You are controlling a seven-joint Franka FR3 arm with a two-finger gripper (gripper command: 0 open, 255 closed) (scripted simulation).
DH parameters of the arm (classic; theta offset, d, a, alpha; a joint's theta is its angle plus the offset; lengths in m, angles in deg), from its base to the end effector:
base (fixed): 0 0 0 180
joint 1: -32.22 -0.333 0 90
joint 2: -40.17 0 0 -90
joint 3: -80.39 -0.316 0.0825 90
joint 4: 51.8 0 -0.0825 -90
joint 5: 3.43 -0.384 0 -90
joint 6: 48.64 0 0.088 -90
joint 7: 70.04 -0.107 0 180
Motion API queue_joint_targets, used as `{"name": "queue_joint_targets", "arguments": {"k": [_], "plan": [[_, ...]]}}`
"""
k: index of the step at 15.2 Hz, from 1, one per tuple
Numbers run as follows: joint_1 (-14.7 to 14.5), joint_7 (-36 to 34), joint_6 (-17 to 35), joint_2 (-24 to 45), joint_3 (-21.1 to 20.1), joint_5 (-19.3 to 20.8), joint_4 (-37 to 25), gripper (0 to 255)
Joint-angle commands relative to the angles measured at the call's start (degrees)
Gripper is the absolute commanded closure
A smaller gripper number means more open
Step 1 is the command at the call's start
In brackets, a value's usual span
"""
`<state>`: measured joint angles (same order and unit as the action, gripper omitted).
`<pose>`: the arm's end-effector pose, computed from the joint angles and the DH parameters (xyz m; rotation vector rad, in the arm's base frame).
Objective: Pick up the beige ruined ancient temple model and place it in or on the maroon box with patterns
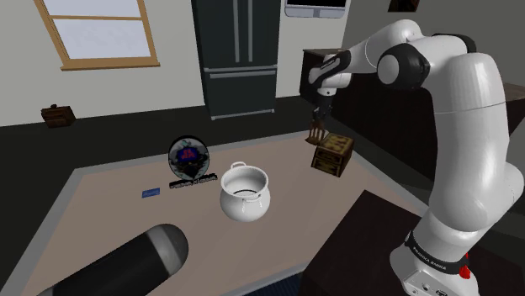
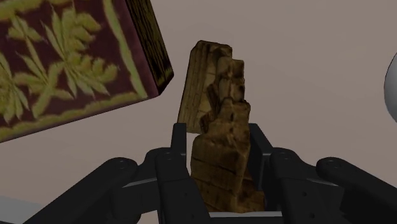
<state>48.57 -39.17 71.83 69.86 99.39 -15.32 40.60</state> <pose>0.5786 -0.3628 0.3385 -3.1214 0.2232 -0.0193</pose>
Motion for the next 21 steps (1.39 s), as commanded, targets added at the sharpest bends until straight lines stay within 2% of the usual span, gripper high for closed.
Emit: {"name": "queue_joint_targets", "arguments": {"k": [1,6,11,14,18,21], "plan": [[0.04,-0.09,-1.35,-0.57,0.18,0.26,-0.8,255],[5.52,5.07,-5.93,3.44,0.9,-0.97,-9.03,255],[11.69,9.55,-11.84,9.3,1.17,-2.38,-20.53,255],[15.94,11.72,-16.48,14.22,1.05,-3.31,-30.08,255],[22.25,13.19,-24.59,23.23,0.29,-4.45,-47.57,255],[21.67,13.55,-21.89,22.73,0.32,-4.48,-44.26,255]]}}
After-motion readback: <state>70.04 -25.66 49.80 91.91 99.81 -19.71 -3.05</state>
